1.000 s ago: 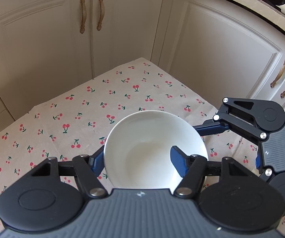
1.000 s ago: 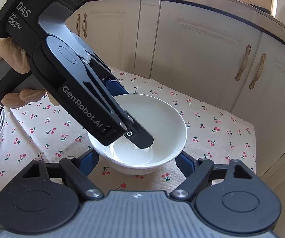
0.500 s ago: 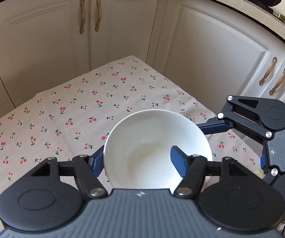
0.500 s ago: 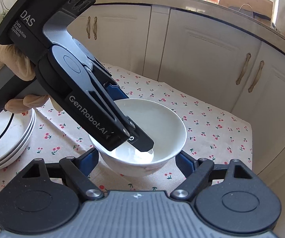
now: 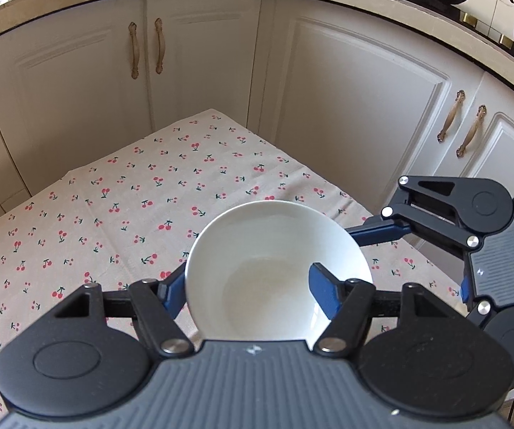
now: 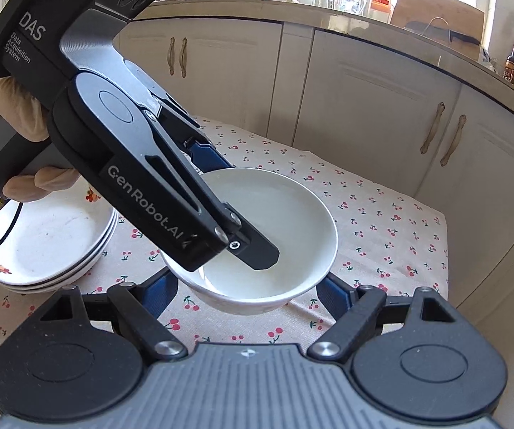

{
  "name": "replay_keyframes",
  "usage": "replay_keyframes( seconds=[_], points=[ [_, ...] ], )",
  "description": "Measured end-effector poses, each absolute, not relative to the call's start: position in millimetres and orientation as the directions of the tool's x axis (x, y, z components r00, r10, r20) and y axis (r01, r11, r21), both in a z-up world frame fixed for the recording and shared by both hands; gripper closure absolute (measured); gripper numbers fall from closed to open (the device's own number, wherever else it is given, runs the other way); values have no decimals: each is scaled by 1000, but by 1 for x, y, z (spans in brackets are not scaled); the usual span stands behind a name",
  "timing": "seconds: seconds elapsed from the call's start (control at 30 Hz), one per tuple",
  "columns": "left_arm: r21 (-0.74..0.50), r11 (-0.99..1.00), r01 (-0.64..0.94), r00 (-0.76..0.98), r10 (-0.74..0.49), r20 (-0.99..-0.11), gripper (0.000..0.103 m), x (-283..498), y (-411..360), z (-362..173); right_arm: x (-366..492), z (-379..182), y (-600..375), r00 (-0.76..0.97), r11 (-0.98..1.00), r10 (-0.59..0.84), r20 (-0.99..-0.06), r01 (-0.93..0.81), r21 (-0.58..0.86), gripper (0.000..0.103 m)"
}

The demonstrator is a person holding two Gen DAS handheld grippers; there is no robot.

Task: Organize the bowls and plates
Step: 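Carry the pink-flower bowl over the plate stack with the right tool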

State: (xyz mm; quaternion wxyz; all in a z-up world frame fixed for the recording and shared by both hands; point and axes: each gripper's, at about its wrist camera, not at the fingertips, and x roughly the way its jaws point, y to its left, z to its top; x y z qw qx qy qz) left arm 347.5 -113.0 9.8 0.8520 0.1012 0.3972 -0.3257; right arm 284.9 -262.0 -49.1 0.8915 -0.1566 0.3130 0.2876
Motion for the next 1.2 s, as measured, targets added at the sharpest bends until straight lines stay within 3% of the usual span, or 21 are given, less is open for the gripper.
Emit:
replay_keyframes(
  seconds=[0.73,1.2],
  points=[
    [-93,752,653,484,-508,-712,31,261,-103,31,201,-27,-251,661,769,387,-643,-616,-171,15],
    [-144,731,667,441,-543,-714,30,226,-106,21,164,-30,-258,633,771,385,-672,-621,-143,15]
  ],
)
